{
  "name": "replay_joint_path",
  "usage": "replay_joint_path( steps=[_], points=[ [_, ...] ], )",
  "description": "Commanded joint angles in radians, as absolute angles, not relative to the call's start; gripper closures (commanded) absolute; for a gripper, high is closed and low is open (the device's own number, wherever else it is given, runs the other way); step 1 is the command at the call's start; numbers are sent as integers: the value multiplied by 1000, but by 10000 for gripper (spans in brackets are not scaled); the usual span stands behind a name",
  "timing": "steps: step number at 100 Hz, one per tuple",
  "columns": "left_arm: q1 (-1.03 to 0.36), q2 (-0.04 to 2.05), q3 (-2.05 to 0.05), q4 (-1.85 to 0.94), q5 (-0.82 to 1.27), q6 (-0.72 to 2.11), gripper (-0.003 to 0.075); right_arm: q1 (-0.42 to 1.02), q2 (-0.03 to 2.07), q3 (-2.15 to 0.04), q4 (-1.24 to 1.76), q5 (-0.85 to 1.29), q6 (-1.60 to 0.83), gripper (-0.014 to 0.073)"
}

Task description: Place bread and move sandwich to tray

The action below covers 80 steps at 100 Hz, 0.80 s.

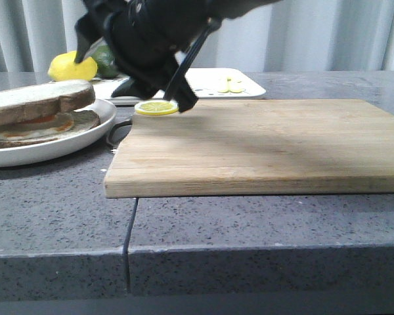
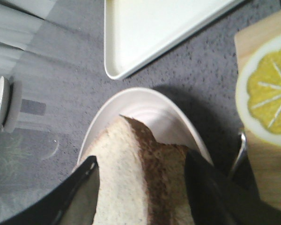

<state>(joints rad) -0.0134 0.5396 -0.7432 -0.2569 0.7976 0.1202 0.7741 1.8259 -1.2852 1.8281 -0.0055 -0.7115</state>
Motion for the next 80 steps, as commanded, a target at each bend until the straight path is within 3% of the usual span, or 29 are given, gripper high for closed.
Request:
replay_joint_path(
  steps=[1, 37, 80],
  points=[
    [-10, 552, -778, -277, 731, 111, 101, 752, 1726, -1318, 1857, 0, -731, 167],
    [-10, 552, -778, -277, 731, 111, 101, 670, 1479, -1279, 1459, -8, -782, 167],
    [-10, 552, -778, -277, 731, 111, 101, 405, 1073, -917, 984, 0, -692, 167]
  ],
)
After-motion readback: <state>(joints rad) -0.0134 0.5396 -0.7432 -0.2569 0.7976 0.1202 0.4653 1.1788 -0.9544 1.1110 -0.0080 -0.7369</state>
